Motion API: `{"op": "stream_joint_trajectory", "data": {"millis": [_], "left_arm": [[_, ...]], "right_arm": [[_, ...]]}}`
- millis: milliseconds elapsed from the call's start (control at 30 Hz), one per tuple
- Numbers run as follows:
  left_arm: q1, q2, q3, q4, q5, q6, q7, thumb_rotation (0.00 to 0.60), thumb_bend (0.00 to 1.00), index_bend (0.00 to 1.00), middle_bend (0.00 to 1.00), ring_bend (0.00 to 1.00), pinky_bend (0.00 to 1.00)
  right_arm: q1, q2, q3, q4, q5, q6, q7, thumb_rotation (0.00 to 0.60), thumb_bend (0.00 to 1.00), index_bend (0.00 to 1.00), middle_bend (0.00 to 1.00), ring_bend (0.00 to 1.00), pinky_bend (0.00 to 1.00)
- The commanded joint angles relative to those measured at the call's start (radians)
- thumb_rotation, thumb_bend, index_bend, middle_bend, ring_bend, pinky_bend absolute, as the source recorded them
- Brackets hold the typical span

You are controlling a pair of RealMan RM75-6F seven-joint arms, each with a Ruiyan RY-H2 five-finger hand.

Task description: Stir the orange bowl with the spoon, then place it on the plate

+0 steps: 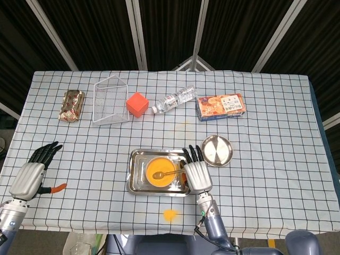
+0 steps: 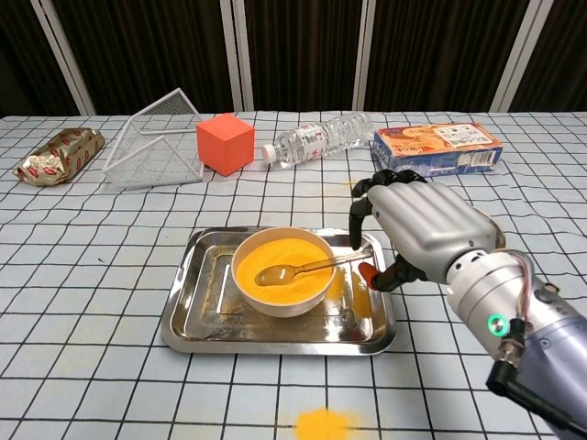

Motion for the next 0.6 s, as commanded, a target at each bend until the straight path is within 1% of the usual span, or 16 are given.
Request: {"op": "stream_joint_trajectory", "data": {"millis": [33,233,600], "left_arm": [[-0.001,0.000,0.000,0.000,0.001,-0.001,0.000,0.600,0.00,0.00,0.00,0.00,0.02],[0.000,0.000,0.000,0.000,0.000,0.001,0.001,0.600,0.00,0.00,0.00,0.00,0.02],[0.001,0.001,-0.001,-0.002,-0.003,0.000,0.001,0.600,0.00,0.00,0.00,0.00,0.02]], "right_arm": [[-0.005,-0.005,0.003,0.010,-0.010,-0.002,0.013,0.600,0.43,0.51,0.17,0.00,0.00],[-0.011,-0.019,0.012,0.018,-0.014,-0.012,0.038,0.600,0.43,0.51,0.17,0.00,0.00],[-0.020,-0.027,0.015,0.027,-0.024,-0.023,0.042,0.600,0.43,0.51,0.17,0.00,0.00]]}}
